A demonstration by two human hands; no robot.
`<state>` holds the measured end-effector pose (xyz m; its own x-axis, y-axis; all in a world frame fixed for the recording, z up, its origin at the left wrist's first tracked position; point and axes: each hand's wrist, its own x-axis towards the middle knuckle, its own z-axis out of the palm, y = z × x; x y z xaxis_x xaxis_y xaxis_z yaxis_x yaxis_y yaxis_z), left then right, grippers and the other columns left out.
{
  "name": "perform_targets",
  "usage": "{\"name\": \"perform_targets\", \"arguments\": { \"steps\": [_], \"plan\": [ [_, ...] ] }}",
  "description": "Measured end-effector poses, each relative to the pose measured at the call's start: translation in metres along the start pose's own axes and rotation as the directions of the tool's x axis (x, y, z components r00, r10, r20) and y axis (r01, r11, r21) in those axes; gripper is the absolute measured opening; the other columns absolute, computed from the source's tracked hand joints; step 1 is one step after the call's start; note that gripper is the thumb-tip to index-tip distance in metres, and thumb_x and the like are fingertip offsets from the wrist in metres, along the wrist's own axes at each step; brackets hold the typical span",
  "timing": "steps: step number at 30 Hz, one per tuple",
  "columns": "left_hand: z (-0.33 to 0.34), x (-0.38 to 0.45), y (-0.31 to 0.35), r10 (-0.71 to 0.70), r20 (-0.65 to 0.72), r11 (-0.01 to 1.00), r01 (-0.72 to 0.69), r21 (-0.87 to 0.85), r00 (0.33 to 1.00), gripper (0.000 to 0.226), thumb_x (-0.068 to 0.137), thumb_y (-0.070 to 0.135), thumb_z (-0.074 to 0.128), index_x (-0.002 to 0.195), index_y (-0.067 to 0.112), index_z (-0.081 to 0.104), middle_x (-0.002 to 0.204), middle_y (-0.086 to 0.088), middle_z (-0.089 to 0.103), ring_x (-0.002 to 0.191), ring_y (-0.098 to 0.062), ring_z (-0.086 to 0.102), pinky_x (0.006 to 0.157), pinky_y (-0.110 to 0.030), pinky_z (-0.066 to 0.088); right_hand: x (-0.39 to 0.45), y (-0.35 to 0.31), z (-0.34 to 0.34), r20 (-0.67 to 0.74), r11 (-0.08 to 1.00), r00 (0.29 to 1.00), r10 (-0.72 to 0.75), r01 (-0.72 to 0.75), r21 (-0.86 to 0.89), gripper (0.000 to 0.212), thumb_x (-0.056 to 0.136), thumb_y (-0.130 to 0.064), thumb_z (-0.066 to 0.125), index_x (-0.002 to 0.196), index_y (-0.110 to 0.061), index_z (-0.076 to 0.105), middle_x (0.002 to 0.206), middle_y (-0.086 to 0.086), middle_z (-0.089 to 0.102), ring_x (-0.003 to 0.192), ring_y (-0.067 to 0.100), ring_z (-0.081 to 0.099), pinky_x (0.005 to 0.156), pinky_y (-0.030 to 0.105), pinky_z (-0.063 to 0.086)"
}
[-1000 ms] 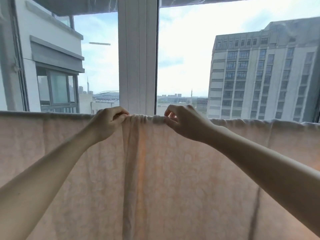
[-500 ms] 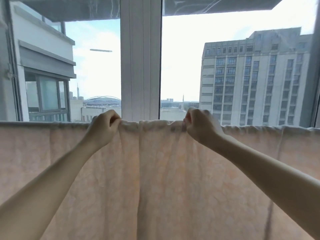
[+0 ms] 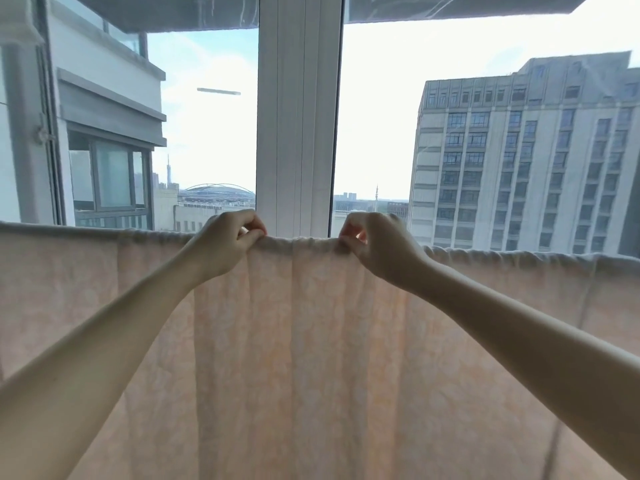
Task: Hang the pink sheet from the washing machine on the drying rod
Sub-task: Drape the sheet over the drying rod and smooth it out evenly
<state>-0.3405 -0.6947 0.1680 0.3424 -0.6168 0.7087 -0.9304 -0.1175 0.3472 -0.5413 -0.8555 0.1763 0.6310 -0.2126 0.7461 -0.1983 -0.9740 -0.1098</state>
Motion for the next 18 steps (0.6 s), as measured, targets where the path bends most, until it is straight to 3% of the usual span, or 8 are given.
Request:
{"name": "perform_targets", "arguments": {
  "steps": [5, 10, 14, 18],
  "plan": [
    [-0.004, -0.009, -0.011, -0.004, -0.064, 0.999, 0.008, 0.052, 0.998, 0.011, 0.097, 0.016, 0.053, 0.094, 0.020, 0.063, 0.092, 0.005, 0.067, 0.089, -0.016, 0.062, 0.084, -0.038, 0.050, -0.009, 0.015, -0.006, -0.106, 0.992, 0.991, 0.084, -0.094, -0.086, 0.013, 0.095, -0.018, 0.055, 0.093, -0.011, 0.066, 0.081, 0.003, 0.068, 0.067, 0.017, 0.063, 0.067, 0.040, 0.058],
    [0.004, -0.013, -0.017, -0.004, -0.019, 0.991, 0.007, 0.131, 1.000, 0.017, 0.100, 0.031, 0.046, 0.104, 0.029, 0.062, 0.092, 0.010, 0.068, 0.089, -0.015, 0.062, 0.096, -0.048, 0.045, -0.013, 0.015, -0.013, -0.015, 0.992, 0.997, 0.075, -0.076, -0.098, 0.015, 0.095, -0.017, 0.050, 0.091, -0.012, 0.063, 0.082, 0.002, 0.067, 0.060, 0.013, 0.060, 0.062, 0.040, 0.058],
    [0.006, -0.013, -0.017, 0.040, -0.086, 0.984, -0.025, 0.175, 0.995, 0.020, 0.099, 0.032, 0.047, 0.104, 0.024, 0.065, 0.100, 0.009, 0.068, 0.097, -0.017, 0.059, 0.094, -0.044, 0.043, -0.010, 0.007, -0.010, 0.039, 0.996, 0.999, 0.033, -0.030, -0.085, 0.012, 0.095, -0.017, 0.052, 0.095, -0.011, 0.062, 0.085, 0.002, 0.068, 0.052, 0.006, 0.053, 0.053, 0.027, 0.050],
    [-0.002, -0.013, -0.030, 0.009, -0.161, 0.986, 0.018, 0.165, 0.987, 0.023, 0.098, 0.035, 0.048, 0.104, 0.021, 0.065, 0.106, 0.002, 0.068, 0.095, -0.018, 0.060, 0.090, -0.047, 0.048, -0.001, -0.003, -0.002, 0.058, 0.996, 0.997, -0.045, 0.049, -0.078, 0.015, 0.095, -0.022, 0.053, 0.097, -0.011, 0.064, 0.086, 0.001, 0.069, 0.062, 0.009, 0.061, 0.061, 0.030, 0.056]
  ]
}}
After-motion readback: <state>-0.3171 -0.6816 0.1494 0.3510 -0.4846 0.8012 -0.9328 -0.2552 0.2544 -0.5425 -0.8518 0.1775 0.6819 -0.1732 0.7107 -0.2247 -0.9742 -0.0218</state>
